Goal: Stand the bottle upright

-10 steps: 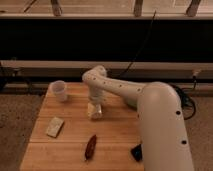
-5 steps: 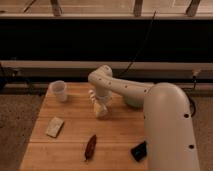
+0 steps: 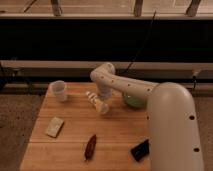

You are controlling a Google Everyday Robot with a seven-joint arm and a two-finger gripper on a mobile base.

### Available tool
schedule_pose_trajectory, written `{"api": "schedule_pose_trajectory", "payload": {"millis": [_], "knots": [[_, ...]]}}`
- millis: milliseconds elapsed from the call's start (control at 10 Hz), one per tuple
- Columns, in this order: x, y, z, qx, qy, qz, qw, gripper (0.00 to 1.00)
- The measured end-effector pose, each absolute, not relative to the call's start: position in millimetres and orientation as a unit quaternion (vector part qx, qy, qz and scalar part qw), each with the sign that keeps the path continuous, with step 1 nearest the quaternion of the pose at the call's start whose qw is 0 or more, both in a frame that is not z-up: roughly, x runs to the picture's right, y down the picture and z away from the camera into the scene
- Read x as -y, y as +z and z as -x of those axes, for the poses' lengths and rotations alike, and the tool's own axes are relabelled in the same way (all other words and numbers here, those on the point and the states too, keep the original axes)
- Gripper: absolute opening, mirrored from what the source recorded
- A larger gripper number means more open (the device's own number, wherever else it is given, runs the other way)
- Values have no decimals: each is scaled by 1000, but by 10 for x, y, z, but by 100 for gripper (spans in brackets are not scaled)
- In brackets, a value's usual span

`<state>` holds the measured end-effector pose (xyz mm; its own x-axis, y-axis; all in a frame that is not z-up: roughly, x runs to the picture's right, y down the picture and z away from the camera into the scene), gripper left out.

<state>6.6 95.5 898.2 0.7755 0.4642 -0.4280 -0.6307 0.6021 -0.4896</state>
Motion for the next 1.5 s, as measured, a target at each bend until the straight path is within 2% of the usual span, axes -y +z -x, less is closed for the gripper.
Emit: {"api": "schedule_pose_trajectory", "payload": {"millis": [700, 1100, 1500], "knots": [[-603, 9137, 357, -63, 240, 333, 910, 80], [-609, 9160, 714, -51, 211, 348, 912, 80], [-777, 9317, 703, -74, 205, 363, 906, 80]]}}
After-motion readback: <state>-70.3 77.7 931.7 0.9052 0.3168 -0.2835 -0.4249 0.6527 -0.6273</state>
